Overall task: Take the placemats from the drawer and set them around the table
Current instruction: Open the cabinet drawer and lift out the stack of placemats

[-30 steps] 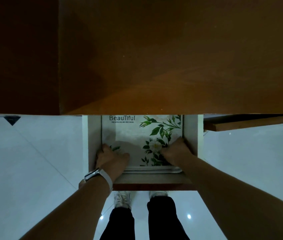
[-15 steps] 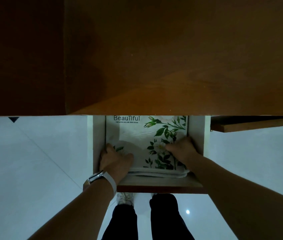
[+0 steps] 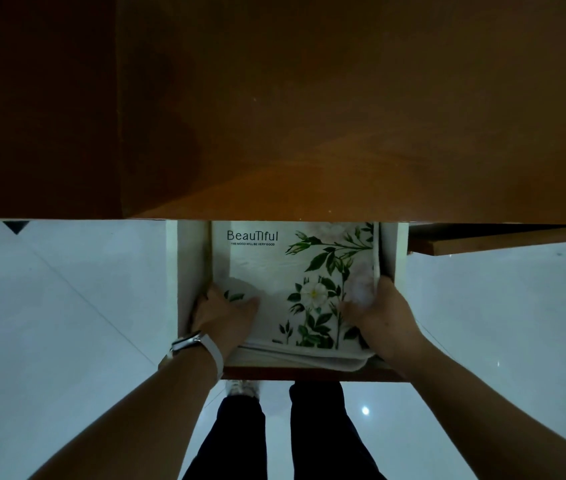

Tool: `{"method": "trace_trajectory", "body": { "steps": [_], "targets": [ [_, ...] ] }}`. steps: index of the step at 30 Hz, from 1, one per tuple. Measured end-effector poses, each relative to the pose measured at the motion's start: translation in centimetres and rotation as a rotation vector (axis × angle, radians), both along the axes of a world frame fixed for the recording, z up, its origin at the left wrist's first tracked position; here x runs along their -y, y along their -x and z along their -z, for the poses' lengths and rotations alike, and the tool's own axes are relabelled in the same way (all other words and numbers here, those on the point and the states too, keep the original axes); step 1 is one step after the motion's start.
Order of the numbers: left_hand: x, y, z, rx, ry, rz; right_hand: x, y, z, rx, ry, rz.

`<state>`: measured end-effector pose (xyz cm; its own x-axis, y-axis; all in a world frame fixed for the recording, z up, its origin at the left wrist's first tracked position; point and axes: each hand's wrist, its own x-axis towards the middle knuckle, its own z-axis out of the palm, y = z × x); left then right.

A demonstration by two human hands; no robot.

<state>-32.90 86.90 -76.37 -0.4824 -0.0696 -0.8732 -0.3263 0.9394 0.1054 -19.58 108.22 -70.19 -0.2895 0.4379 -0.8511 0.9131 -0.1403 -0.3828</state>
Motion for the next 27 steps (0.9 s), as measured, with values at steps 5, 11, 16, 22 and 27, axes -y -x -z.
{"method": "trace_trajectory", "body": {
  "steps": [5, 11, 16, 22, 27],
  "targets": [
    [0.4, 0.6, 0.2, 0.034, -0.149, -0.061, -0.3, -1.0, -1.6, -0.093, 0.044, 0.077],
    [0.3, 1.0, 0.5, 0.087, -0.146, -0.082, -0.6, -2.0, -2.3, -0.15, 0.107, 0.139],
    [0.4, 1.4, 0.4, 0.139, -0.123, -0.12, -1.1, -2.3, -2.4, -0.114, 0.115, 0.101],
    [0.4, 0.8, -1.1, -0.022, -0.234, -0.254, -1.2, -2.0, -2.7, -0.067, 0.078, 0.105],
    [0.7, 0.6, -2.1, -0.11, -0.295, -0.267, -0.9, -2.0, -3.1, -0.055, 0.022, 0.064]
  ]
}}
